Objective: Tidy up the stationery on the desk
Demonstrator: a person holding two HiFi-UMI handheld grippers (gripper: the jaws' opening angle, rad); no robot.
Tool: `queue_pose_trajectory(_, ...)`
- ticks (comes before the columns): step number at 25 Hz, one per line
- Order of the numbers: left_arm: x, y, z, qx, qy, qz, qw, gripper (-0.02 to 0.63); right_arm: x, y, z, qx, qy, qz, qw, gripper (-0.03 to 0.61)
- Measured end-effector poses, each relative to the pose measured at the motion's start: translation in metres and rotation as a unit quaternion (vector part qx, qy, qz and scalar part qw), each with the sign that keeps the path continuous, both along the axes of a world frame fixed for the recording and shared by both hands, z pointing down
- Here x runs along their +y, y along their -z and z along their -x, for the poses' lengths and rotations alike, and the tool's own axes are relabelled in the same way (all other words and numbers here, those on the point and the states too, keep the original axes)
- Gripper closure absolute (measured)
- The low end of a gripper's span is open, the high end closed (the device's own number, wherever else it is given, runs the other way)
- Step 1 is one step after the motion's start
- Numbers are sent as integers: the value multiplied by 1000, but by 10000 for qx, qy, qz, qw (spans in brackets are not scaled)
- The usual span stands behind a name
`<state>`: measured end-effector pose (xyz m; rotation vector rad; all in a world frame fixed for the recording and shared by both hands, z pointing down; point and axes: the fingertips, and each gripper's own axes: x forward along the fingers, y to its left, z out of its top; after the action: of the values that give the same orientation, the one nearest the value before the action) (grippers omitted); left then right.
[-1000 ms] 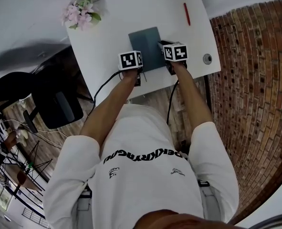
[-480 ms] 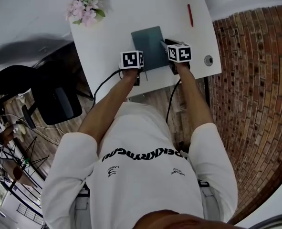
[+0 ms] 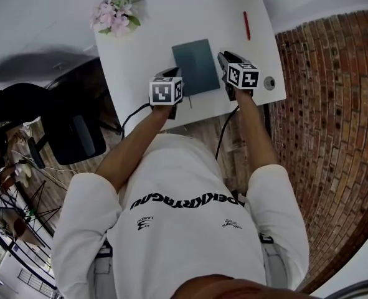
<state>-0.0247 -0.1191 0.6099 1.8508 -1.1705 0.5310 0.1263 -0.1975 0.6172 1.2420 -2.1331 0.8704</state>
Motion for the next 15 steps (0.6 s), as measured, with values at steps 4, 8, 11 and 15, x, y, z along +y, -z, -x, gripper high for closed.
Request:
queue_pose_trajectory(4,-4,39,0,11,-169,-849,9962,615,-13,18,-22,80,-254,-354,9990,486)
queue_pose_trajectory(8,-2,71,1,-36,-287,-1516,9880,615,-31,26,-47,275,-462,-572,9969,486)
queue_pose_trajectory(11,2,88,0,-3,-314,-1747,9841,615,-46,26,-66,504,-504,-635,9954,486)
queue_pose_trajectory(15,10,105,1,-64,-413,-2046,9779,616,-69,21,-86,820,-486,-656,9933,486)
